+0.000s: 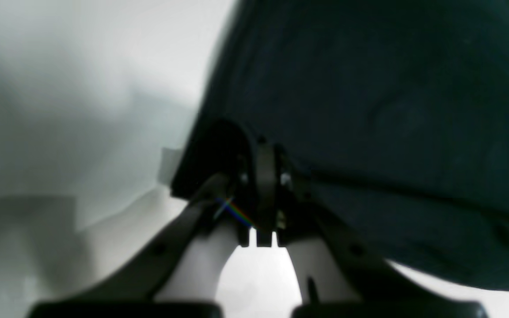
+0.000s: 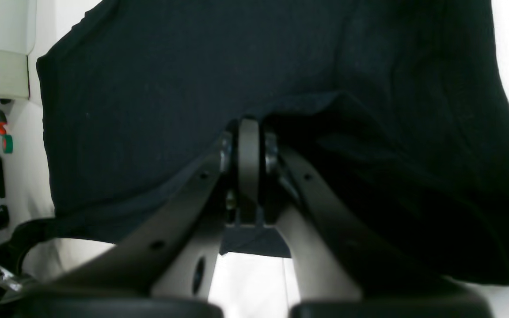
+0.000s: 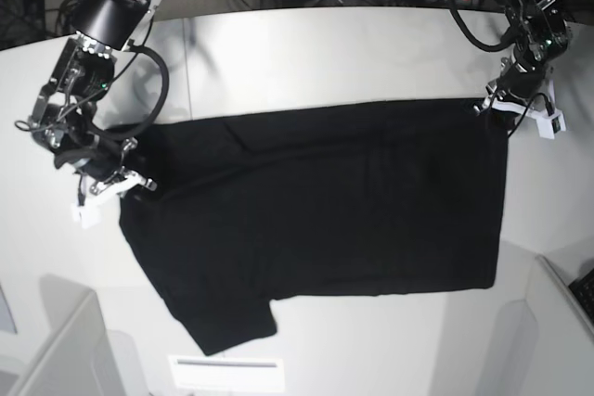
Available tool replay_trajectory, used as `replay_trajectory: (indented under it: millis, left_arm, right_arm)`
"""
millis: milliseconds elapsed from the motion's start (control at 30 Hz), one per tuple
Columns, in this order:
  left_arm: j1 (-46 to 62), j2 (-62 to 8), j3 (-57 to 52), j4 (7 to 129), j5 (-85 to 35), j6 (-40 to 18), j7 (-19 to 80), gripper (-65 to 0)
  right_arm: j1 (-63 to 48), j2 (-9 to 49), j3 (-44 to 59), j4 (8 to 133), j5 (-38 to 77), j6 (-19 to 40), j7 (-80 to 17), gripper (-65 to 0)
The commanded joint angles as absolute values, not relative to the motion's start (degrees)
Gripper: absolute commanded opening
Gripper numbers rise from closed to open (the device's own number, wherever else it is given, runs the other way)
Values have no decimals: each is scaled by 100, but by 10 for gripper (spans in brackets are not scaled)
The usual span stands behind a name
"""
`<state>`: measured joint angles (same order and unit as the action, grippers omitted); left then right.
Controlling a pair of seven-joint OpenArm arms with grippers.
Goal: Fold the T-shirt properly
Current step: 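Lay the shoulder edge down and release both grippers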
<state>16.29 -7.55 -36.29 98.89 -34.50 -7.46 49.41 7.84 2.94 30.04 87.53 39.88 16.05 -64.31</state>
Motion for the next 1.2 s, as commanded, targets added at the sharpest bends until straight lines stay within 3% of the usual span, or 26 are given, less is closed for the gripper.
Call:
replay_trajectory:
  millis: [0,300,900,1133,1167]
  left_arm:
    - [1560,-831,-3670,9938,-3486,-743,4840,-650]
    - [1305,-910,-3662,9824,-3486,-743,4840,-650]
    - [945,-910,-3662,9569,-3486,-743,4840,-650]
    - [787,-919,-3670,9569,-3486,-743,4840,-650]
    - [752,-919,-3670,9560,-3486,-743,4840,-612]
  right_arm:
    - [954,356,3011,8813,4092,1622,-6299,-650]
    - [1218,312,3002,8541,3380,1631,-6097,-650]
    - [1490,295,3011,8136,3319,1631,-5930,-650]
    - [1481,338,3064,8136,3319,1631,-5930,-483]
    - [1473,338,3073,8136,3319,1631,-5930,-464]
